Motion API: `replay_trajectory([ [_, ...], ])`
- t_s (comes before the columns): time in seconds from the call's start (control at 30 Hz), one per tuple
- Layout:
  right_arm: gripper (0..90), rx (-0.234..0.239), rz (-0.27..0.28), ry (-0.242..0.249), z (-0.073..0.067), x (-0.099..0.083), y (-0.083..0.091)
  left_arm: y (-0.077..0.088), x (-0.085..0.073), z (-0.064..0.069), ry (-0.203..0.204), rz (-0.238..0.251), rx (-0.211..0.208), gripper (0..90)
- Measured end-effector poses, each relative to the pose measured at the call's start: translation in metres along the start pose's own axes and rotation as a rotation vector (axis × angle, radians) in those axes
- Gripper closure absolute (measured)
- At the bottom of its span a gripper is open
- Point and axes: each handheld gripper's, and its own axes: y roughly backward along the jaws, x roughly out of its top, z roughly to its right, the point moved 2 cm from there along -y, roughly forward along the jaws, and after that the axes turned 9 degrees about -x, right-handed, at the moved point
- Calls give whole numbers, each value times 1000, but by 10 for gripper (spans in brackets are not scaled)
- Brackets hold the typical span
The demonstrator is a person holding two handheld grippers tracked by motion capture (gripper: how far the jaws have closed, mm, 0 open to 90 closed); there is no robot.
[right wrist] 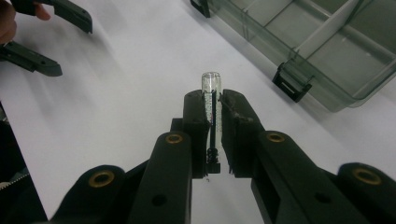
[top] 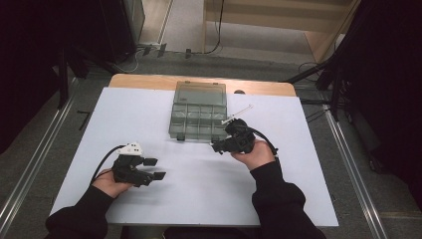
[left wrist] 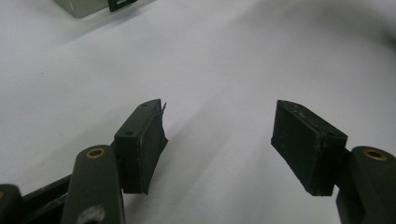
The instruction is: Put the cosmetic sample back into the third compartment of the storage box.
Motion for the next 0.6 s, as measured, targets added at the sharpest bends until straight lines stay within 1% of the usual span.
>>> replay_trajectory([
  [0.33,819,-15,20,-3,6,15,5,1,0,0,-3,3,0,338],
  [0.4,819,-18,26,-3,8,18,6,1,0,0,-7,13,-5,338],
  [0.43,819,-16,29,-8,9,19,6,2,0,1,-16,14,-3,338],
  [0.47,819,-17,31,-6,10,21,7,3,1,1,-20,28,2,338],
  [0.53,820,-18,36,-11,12,24,7,4,2,1,-15,43,5,338],
  [0.6,819,-20,32,-4,14,27,6,6,2,1,-11,48,10,338],
])
